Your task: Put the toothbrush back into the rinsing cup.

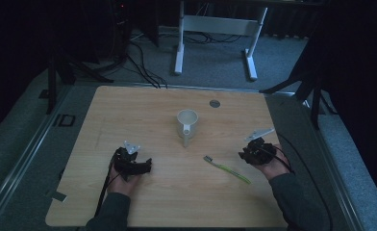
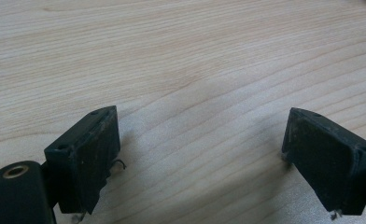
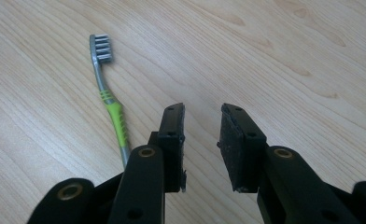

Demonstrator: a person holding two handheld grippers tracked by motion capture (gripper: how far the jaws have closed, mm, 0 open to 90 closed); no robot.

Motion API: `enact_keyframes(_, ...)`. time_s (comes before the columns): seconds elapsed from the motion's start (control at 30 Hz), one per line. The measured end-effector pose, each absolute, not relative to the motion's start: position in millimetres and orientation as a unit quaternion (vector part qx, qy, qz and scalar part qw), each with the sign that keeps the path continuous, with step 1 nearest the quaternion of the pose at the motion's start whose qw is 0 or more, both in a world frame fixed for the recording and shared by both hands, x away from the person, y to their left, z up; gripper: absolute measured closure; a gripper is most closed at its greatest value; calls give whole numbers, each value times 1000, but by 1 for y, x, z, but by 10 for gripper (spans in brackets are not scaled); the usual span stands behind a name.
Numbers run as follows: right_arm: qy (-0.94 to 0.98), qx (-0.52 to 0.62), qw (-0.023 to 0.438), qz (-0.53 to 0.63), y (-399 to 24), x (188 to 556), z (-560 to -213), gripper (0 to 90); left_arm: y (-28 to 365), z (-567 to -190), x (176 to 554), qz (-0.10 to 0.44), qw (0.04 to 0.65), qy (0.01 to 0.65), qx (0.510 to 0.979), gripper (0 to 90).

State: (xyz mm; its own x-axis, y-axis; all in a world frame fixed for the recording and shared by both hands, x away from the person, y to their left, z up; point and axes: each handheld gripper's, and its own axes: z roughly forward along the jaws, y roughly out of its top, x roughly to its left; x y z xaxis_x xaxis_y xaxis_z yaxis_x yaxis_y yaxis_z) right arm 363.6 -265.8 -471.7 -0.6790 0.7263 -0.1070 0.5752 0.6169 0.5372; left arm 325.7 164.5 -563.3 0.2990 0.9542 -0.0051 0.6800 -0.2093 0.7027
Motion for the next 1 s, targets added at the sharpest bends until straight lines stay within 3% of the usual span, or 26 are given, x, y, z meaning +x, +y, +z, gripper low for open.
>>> enact_keyframes(1.0,913,326,134,204,-243,371,-469,708,164,-563,326,223,308,549,744,119)
